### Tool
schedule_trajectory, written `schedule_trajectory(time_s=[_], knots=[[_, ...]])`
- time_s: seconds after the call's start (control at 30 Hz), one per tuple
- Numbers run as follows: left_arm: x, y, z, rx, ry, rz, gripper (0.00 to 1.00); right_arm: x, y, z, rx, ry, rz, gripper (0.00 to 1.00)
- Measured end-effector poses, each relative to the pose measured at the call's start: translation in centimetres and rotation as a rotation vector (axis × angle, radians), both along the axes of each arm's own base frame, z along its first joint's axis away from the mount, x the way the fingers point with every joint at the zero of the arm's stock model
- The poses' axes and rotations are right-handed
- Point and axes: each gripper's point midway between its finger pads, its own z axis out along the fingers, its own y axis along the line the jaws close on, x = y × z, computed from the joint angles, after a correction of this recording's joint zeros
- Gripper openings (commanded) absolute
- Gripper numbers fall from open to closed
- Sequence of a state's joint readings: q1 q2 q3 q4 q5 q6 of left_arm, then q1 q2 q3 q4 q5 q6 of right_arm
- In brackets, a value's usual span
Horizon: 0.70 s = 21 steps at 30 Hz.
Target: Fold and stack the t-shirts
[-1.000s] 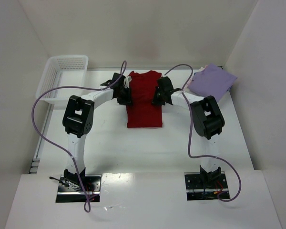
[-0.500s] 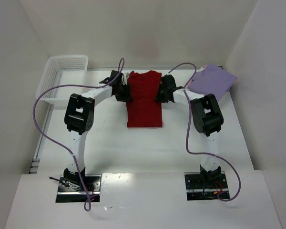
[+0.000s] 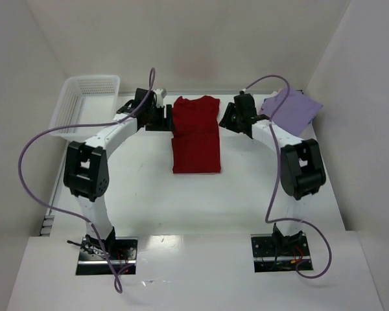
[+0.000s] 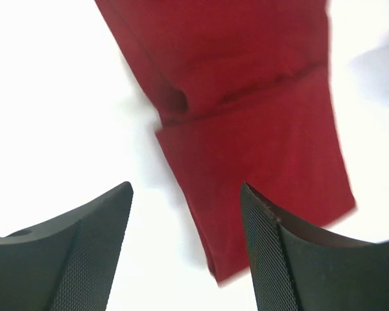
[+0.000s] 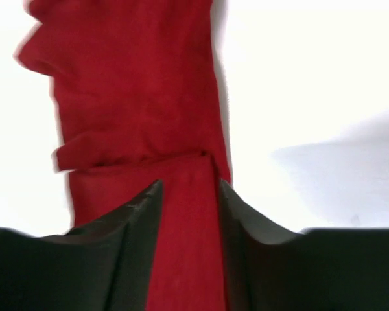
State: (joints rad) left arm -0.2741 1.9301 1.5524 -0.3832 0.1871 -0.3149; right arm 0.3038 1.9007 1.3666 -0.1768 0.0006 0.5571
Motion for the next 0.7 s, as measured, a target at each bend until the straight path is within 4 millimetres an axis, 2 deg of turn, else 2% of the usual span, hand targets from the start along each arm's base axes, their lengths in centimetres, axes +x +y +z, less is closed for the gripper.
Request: schedule_trajectory(time_s=[0.03, 0.1, 0.13, 0.17, 0.27, 0.4, 0.47, 0.57, 0.7], knots=[[-0.6, 0.1, 0.9, -0.010, -0.014, 0.000, 0.75, -0.5, -0.3, 1.1, 0.006, -0.019, -0.003, 0.56], [-2.2, 0.2, 1.9, -0.031, -0.020, -0.003, 0.75, -2.0, -0.7, 2.7, 0.020, -0.043, -0.002, 0.63], [-3.0, 0.2, 1.9, -0.044, -0.013, -0.001, 0.75, -2.8, -0.8, 3.0, 0.025, -0.045, 0.005, 0.69], [-3.9, 0.1, 1.6, -0.051, -0.005, -0.003, 0.75, -3.7, -0.9, 2.9, 0.030, -0.038, 0.009, 0.70], [-7.1, -0.5, -0.9, -0.060, 0.079, -0.018, 0.75, -6.4, -1.4, 0.7, 0.024, 0.025, 0.023, 0.70], [-11.4, -1.3, -5.1, -0.045, 0.211, -0.043, 0.75, -10.8, -2.3, -4.5, -0.009, 0.175, 0.028, 0.70], [-13.3, -1.6, -6.6, -0.040, 0.267, -0.051, 0.75, -13.1, -2.3, -6.4, -0.027, 0.239, 0.038, 0.70], [-15.3, -1.6, -7.7, -0.035, 0.317, -0.050, 0.75, -15.4, -1.2, -7.3, -0.036, 0.282, 0.074, 0.70], [-16.2, -2.1, -7.8, -0.041, 0.319, -0.058, 0.74, -16.1, 0.2, -7.1, -0.024, 0.274, 0.101, 0.70]])
